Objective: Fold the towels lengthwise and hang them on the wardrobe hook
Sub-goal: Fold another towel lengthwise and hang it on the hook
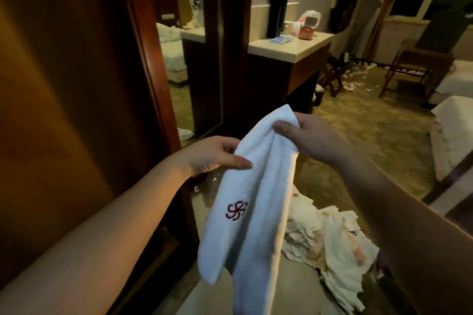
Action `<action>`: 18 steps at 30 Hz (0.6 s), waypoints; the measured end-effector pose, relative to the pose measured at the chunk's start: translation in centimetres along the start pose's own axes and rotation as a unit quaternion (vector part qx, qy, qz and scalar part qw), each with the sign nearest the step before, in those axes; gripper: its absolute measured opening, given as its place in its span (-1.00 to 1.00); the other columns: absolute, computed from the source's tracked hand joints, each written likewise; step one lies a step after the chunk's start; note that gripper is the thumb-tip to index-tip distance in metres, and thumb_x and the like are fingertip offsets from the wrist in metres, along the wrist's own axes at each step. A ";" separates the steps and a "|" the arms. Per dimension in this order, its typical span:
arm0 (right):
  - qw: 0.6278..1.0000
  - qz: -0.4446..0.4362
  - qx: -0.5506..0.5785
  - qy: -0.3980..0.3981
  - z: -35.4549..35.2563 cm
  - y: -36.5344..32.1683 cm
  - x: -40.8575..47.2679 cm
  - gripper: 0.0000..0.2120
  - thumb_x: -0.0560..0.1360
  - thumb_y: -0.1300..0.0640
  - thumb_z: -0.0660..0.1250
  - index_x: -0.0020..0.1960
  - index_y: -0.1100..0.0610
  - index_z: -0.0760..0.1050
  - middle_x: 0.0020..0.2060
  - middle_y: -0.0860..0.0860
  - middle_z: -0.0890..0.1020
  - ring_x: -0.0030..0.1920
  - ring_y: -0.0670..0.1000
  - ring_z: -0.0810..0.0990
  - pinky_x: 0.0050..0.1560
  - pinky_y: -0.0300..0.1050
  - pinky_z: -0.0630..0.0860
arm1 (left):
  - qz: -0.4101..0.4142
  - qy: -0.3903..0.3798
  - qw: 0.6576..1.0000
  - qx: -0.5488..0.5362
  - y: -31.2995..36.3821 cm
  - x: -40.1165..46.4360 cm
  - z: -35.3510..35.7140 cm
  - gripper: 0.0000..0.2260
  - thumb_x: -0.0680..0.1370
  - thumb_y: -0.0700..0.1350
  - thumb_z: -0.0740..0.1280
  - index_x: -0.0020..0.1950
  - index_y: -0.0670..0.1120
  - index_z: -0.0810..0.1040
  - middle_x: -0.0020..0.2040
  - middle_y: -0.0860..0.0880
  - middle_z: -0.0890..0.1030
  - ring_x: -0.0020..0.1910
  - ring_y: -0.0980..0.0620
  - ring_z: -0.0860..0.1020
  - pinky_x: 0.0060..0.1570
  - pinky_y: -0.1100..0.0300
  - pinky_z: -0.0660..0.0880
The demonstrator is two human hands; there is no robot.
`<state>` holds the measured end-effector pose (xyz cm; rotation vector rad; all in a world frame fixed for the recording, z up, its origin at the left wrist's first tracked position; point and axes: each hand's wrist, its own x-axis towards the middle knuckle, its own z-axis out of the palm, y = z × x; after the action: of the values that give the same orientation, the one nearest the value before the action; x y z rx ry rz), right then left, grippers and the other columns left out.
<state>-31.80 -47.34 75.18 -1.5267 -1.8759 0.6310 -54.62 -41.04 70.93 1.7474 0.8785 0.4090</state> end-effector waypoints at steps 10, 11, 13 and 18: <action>0.995 -0.038 0.090 -0.010 7.8 -6.3 -7.4 -0.81 0.61 -0.14 0.23 -0.12 -0.16 0.54 -0.25 -0.17 0.64 -0.23 -0.28 0.60 -0.26 -0.43 0.46 | -0.170 0.184 0.949 0.193 -4.0 -19.9 2.6 -0.90 0.47 0.12 0.48 -0.10 0.15 0.62 -0.10 0.17 0.68 -0.09 0.23 0.61 -0.04 0.20 0.48; 0.994 -0.043 0.098 -0.010 8.6 -7.3 -7.8 -0.80 0.62 -0.15 0.22 -0.10 -0.15 0.55 -0.22 -0.14 0.65 -0.21 -0.22 0.62 -0.21 -0.35 0.50 | -0.187 0.195 0.940 0.209 -4.3 -22.0 2.6 -0.90 0.49 0.13 0.46 -0.09 0.15 0.61 -0.09 0.17 0.68 -0.09 0.21 0.61 -0.02 0.19 0.49; 0.992 -0.049 0.114 -0.007 10.0 -9.0 -8.5 -0.78 0.62 -0.14 0.22 -0.06 -0.08 0.57 -0.18 -0.07 0.67 -0.16 -0.11 0.64 -0.08 -0.19 0.53 | -0.216 0.217 0.924 0.230 -5.3 -25.7 2.3 -0.87 0.52 0.11 0.43 -0.01 0.10 0.62 -0.04 0.10 0.68 -0.07 0.14 0.62 0.04 0.13 0.50; 0.984 -0.073 0.164 -0.005 13.7 -13.1 -10.2 -0.75 0.62 -0.13 0.24 -0.03 -0.01 0.60 -0.25 -0.08 0.66 -0.27 -0.21 0.62 -0.21 -0.22 0.51 | -0.304 0.235 0.856 0.346 -8.2 -34.1 2.2 -0.80 0.55 0.01 0.35 0.13 -0.01 0.60 -0.18 0.07 0.61 -0.24 0.09 0.54 -0.29 0.18 0.41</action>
<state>-49.26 -59.76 73.24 -1.1659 -1.7674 0.8326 -78.80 -66.25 67.60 1.8814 2.0617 0.0779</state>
